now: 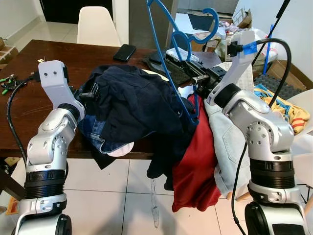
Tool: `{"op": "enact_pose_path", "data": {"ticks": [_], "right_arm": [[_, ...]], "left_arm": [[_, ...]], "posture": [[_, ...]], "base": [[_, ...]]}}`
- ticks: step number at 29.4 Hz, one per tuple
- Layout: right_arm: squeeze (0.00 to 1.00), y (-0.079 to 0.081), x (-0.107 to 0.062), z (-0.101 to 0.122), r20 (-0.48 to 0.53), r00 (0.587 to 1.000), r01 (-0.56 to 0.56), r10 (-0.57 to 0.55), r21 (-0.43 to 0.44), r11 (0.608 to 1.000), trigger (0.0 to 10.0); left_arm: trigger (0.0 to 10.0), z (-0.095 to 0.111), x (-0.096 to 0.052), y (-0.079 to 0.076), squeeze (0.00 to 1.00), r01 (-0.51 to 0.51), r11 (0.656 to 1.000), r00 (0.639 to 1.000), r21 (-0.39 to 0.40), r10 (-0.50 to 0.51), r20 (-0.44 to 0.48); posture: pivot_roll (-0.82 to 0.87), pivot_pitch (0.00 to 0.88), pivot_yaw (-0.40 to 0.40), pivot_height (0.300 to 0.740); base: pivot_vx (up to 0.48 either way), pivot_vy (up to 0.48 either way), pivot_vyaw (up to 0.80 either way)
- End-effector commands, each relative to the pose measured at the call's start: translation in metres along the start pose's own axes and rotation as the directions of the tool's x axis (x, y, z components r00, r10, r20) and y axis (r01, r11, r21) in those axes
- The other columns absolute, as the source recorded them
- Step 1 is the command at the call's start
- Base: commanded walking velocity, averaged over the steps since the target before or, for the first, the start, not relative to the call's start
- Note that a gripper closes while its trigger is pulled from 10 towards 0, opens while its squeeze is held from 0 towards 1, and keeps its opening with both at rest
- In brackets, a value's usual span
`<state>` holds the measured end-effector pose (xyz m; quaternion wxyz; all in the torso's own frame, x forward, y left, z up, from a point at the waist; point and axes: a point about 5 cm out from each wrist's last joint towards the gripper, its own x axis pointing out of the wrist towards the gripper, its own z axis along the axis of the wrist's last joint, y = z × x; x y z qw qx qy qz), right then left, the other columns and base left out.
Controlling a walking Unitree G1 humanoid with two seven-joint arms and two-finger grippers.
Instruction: Hang hanger
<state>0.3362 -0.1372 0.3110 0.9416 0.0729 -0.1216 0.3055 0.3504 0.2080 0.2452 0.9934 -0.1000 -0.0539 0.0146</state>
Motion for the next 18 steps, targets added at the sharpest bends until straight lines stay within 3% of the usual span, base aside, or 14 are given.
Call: {"op": "enact_pose_path", "data": {"ticks": [1,2,3,18], "right_arm": [[0.00,0.0014,-0.0025,0.0025,0.004,1.000,-0.005,0.005,-0.017,1.000,10.0],[0.00,0.0014,-0.0025,0.0025,0.004,1.000,-0.005,0.005,-0.017,1.000,10.0],[0.00,0.0014,-0.0027,0.0026,0.004,1.000,-0.004,0.004,-0.017,1.000,10.0],[0.00,-0.0010,-0.0045,0.0028,0.003,1.000,0.013,-0.013,-0.024,1.000,10.0]], "left_arm": [[4.2,-0.0085,-0.0004,-0.0044,0.00,0.027,0.999,0.999,-0.023,-0.027,-0.028],[4.2,-0.0085,-0.0004,-0.0044,0.00,0.027,0.999,0.999,-0.023,-0.027,-0.028],[0.0,-0.0083,-0.0002,-0.0073,0.00,0.042,0.999,0.999,-0.026,-0.043,-0.027],[0.0,-0.0077,0.0001,-0.0071,0.00,0.047,0.998,0.998,-0.038,-0.048,-0.035]], "posture": [[0.18,0.116,-0.061,0.740],[0.18,0.116,-0.061,0.740],[0.18,0.116,-0.061,0.740],[0.17,0.125,-0.059,0.740]], "base": [[0.000,0.000,0.00],[0.000,0.000,0.00],[0.000,0.000,0.00],[0.000,0.000,0.00]]}}
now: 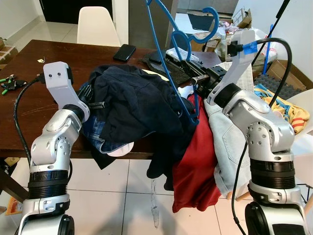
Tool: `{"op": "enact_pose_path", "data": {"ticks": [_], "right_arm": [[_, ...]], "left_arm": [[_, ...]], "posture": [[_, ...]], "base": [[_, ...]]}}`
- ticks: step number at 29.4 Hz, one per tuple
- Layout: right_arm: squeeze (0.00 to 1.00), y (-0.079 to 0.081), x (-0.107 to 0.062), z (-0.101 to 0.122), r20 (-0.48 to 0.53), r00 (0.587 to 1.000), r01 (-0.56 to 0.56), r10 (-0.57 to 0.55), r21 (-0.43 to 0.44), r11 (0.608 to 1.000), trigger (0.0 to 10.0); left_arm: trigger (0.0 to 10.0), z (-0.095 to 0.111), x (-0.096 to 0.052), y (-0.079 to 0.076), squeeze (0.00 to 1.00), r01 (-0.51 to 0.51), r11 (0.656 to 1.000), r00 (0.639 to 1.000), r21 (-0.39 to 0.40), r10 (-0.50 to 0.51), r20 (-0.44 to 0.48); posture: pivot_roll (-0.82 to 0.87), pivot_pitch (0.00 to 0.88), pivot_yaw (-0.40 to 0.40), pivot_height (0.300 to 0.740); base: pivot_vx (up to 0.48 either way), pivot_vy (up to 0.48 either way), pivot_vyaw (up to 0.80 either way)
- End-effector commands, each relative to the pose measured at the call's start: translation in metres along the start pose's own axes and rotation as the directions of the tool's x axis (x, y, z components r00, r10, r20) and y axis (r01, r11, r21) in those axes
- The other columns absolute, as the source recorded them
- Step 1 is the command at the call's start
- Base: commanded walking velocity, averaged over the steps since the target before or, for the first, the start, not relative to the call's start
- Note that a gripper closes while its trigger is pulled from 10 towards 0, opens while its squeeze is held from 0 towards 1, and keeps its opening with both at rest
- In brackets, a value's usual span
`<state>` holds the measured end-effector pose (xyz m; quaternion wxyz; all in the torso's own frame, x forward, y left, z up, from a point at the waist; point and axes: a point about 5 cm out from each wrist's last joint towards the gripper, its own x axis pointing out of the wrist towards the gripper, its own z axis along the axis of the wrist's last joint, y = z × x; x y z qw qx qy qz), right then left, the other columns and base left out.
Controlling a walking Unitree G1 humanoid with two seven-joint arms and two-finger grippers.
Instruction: Hang hanger
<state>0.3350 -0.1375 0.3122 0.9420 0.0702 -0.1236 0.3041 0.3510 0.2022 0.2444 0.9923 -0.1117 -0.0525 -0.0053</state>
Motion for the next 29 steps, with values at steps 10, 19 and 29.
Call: {"op": "enact_pose_path", "data": {"ticks": [10,19,29], "right_arm": [[0.00,-0.002,-0.004,0.002,0.001,1.000,0.015,-0.015,-0.017,1.000,10.0],[0.00,-0.002,-0.003,0.003,0.006,1.000,0.014,-0.014,-0.015,1.000,10.0],[0.00,-0.003,-0.004,0.003,0.004,1.000,0.018,-0.018,-0.017,1.000,10.0]], "left_arm": [[0.7,0.035,-0.005,-0.033,0.00,0.188,0.962,0.962,0.200,-0.221,0.160],[0.0,0.043,-0.026,-0.091,0.00,0.447,0.750,0.811,0.487,-0.570,0.132],[0.0,0.010,-0.041,-0.103,0.00,0.630,0.596,0.708,0.498,-0.704,-0.053]], "posture": [[0.17,0.126,-0.061,0.740],[0.18,0.126,-0.065,0.740],[0.18,0.126,-0.065,0.740]], "base": [[0.000,0.000,0.00],[0.000,0.000,0.00],[0.000,0.000,0.00]]}}
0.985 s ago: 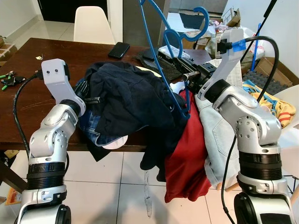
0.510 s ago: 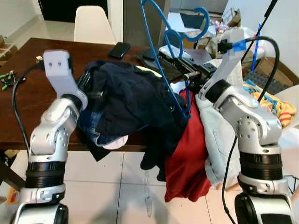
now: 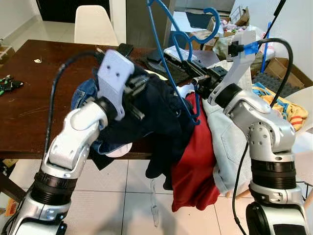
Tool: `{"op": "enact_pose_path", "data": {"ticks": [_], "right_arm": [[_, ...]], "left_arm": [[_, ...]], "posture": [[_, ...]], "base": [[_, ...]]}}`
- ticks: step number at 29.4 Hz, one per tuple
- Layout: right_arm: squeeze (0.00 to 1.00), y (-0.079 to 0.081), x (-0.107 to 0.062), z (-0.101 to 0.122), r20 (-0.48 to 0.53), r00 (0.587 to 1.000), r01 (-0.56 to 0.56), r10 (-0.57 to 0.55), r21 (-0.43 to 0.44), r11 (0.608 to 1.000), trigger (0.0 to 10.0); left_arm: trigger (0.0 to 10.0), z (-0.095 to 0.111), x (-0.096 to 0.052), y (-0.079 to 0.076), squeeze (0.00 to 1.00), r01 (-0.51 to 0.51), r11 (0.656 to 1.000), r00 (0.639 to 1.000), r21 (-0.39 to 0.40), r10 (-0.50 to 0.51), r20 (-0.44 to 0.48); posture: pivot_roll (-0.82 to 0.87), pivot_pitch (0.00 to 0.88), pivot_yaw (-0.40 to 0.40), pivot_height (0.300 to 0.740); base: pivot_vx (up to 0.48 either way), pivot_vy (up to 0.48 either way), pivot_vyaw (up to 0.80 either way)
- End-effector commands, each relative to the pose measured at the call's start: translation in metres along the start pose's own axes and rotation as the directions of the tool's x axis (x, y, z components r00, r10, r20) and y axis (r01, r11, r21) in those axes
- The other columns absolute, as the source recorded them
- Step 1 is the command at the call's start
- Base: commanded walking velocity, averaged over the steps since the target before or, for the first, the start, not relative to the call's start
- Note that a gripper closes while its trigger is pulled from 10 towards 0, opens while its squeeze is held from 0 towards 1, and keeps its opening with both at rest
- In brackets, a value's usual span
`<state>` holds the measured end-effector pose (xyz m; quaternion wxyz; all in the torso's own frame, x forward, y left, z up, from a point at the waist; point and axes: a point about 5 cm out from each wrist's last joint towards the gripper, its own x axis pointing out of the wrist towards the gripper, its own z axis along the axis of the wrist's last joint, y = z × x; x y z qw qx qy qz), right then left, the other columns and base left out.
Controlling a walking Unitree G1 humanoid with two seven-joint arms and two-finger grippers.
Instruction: Hang hanger
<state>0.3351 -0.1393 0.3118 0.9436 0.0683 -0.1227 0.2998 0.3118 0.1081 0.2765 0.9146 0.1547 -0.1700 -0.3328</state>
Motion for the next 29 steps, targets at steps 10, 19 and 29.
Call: {"op": "enact_pose_path", "data": {"ticks": [10,19,29], "right_arm": [[0.00,-0.002,-0.003,0.003,0.004,1.000,0.009,-0.009,-0.013,1.000,10.0],[0.00,-0.001,-0.001,0.003,0.004,1.000,0.005,-0.005,-0.014,1.000,10.0],[0.00,-0.001,0.000,0.003,0.009,1.000,0.002,-0.002,-0.014,1.000,10.0]], "left_arm": [[0.0,-0.012,-0.006,-0.021,0.00,0.152,0.988,0.987,-0.010,-0.153,-0.052],[0.0,0.026,-0.007,-0.015,0.00,0.205,0.931,0.960,-0.302,-0.132,0.245],[0.0,0.055,0.009,0.002,0.00,0.179,0.874,0.920,-0.451,0.014,0.392]], "posture": [[0.17,0.126,-0.064,0.740],[0.17,0.117,-0.066,0.740],[0.18,0.111,-0.066,0.740]], "base": [[0.000,0.000,0.00],[0.000,0.000,0.00],[0.000,0.000,0.00]]}}
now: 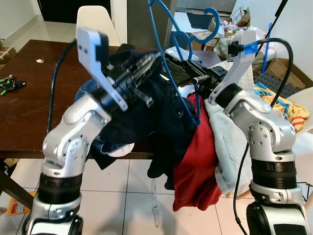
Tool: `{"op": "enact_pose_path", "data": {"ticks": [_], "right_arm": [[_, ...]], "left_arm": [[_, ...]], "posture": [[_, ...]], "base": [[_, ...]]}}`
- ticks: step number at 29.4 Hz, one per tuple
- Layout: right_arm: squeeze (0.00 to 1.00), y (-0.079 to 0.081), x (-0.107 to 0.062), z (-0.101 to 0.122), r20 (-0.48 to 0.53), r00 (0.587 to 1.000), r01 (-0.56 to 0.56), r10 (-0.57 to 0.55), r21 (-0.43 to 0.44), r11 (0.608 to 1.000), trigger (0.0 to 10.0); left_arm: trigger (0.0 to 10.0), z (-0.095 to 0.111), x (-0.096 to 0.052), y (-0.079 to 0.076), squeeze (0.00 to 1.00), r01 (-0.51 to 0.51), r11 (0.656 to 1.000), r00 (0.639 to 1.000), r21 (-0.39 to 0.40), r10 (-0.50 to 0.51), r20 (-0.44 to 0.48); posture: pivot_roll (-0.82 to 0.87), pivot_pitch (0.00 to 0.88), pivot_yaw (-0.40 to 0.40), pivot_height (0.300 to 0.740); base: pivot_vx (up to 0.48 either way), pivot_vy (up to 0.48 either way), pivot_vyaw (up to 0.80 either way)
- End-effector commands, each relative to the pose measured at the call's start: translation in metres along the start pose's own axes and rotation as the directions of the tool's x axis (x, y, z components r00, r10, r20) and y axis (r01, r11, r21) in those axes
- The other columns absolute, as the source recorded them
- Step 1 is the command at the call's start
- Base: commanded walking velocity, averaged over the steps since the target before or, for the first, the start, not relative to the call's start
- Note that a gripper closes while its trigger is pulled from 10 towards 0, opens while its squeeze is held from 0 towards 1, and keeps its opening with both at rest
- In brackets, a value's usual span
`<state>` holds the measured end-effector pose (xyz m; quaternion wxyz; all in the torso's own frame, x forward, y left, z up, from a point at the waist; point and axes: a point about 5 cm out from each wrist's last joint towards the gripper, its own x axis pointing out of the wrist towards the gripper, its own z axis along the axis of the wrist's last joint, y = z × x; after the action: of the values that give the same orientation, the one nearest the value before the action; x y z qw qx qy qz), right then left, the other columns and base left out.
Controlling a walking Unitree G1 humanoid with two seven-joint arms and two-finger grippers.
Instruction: Hang hanger
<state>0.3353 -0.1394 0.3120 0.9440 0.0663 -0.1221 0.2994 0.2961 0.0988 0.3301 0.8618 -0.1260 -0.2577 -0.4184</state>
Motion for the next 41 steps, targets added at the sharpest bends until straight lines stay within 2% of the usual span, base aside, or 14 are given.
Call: {"op": "enact_pose_path", "data": {"ticks": [1,4,5,10,16,27,28,32,33,37,38,39,40,41], "right_arm": [[0.00,-0.001,0.001,0.004,0.013,1.000,0.002,-0.002,-0.011,1.000,10.0],[0.00,-0.001,0.001,0.004,0.016,1.000,0.004,-0.003,-0.012,1.000,10.0],[0.00,-0.001,0.001,0.004,0.017,1.000,0.006,-0.006,-0.012,1.000,10.0],[0.00,-0.002,-0.001,0.004,0.017,1.000,0.012,-0.012,-0.013,1.000,10.0],[0.00,-0.004,-0.003,0.004,0.017,1.000,0.023,-0.023,-0.012,1.000,10.0],[0.00,-0.003,-0.002,0.003,0.014,1.000,0.021,-0.021,-0.007,1.000,10.0],[0.00,-0.004,-0.002,0.003,0.014,1.000,0.021,-0.021,-0.007,1.000,10.0],[0.00,-0.004,-0.002,0.003,0.013,1.000,0.021,-0.021,-0.006,1.000,10.0],[0.00,-0.004,-0.002,0.003,0.012,1.000,0.021,-0.021,-0.006,1.000,10.0],[0.00,-0.004,-0.002,0.002,0.011,1.000,0.022,-0.022,-0.005,1.000,10.0],[0.00,-0.003,-0.002,0.002,0.010,1.000,0.021,-0.021,-0.004,1.000,10.0],[0.00,-0.003,-0.002,0.002,0.010,1.000,0.021,-0.021,-0.004,1.000,10.0],[0.00,-0.003,-0.002,0.001,0.010,1.000,0.021,-0.021,-0.003,1.000,10.0],[0.00,-0.003,-0.002,0.001,0.009,1.000,0.022,-0.022,-0.003,1.000,10.0]], "left_arm": [[0.0,-0.016,0.007,-0.005,0.00,0.013,0.998,0.999,-0.053,-0.015,-0.037],[0.0,-0.045,0.013,-0.014,0.00,0.018,0.995,0.991,-0.100,-0.031,-0.127],[0.0,-0.064,0.015,-0.025,0.00,0.046,0.989,0.979,-0.141,-0.073,-0.189],[0.0,-0.090,0.013,-0.047,0.00,0.110,0.975,0.947,-0.191,-0.161,-0.278],[0.0,-0.116,-0.007,-0.091,0.00,0.277,0.920,0.832,-0.275,-0.373,-0.410],[0.0,-0.123,-0.021,-0.094,0.00,0.262,0.921,0.792,-0.290,-0.377,-0.480],[4.5,-0.127,-0.027,-0.086,0.00,0.214,0.944,0.787,-0.253,-0.320,-0.528],[4.5,-0.129,-0.031,-0.080,0.00,0.179,0.958,0.781,-0.224,-0.276,-0.560],[9.9,-0.132,-0.037,-0.071,0.00,0.128,0.975,0.772,-0.184,-0.214,-0.598],[10.0,-0.134,-0.041,-0.063,0.00,0.073,0.986,0.765,-0.151,-0.152,-0.626],[10.0,-0.134,-0.043,-0.056,0.86,0.033,0.991,0.763,-0.128,-0.107,-0.637],[10.0,-0.134,-0.043,-0.056,0.86,0.033,0.991,0.763,-0.128,-0.107,-0.637],[10.0,-0.131,-0.044,-0.048,1.00,-0.004,0.994,0.769,-0.112,-0.069,-0.636],[10.0,-0.127,-0.044,-0.042,1.00,-0.024,0.994,0.776,-0.103,-0.046,-0.629]], "posture": [[0.18,0.109,-0.064,0.740],[0.18,0.109,-0.059,0.740],[0.17,0.110,-0.056,0.740],[0.17,0.111,-0.051,0.740],[0.17,0.118,-0.051,0.740],[0.18,0.122,-0.054,0.740],[0.18,0.126,-0.055,0.740],[0.18,0.126,-0.055,0.740],[0.18,0.126,-0.055,0.740],[0.18,0.126,-0.055,0.740],[0.18,0.131,-0.056,0.740],[0.18,0.131,-0.056,0.740],[0.18,0.131,-0.056,0.740],[0.18,0.133,-0.057,0.740]], "base": [[0.000,0.000,0.00],[0.000,0.000,0.00],[0.000,0.000,0.00],[0.000,0.000,0.00],[0.000,0.000,0.00],[0.000,0.000,0.00],[0.000,0.000,0.00],[0.000,0.000,0.00],[0.000,0.000,0.00],[0.000,0.000,0.00],[0.000,0.000,0.00],[0.000,0.000,0.00],[0.000,0.000,0.00],[0.000,0.000,0.00]]}}
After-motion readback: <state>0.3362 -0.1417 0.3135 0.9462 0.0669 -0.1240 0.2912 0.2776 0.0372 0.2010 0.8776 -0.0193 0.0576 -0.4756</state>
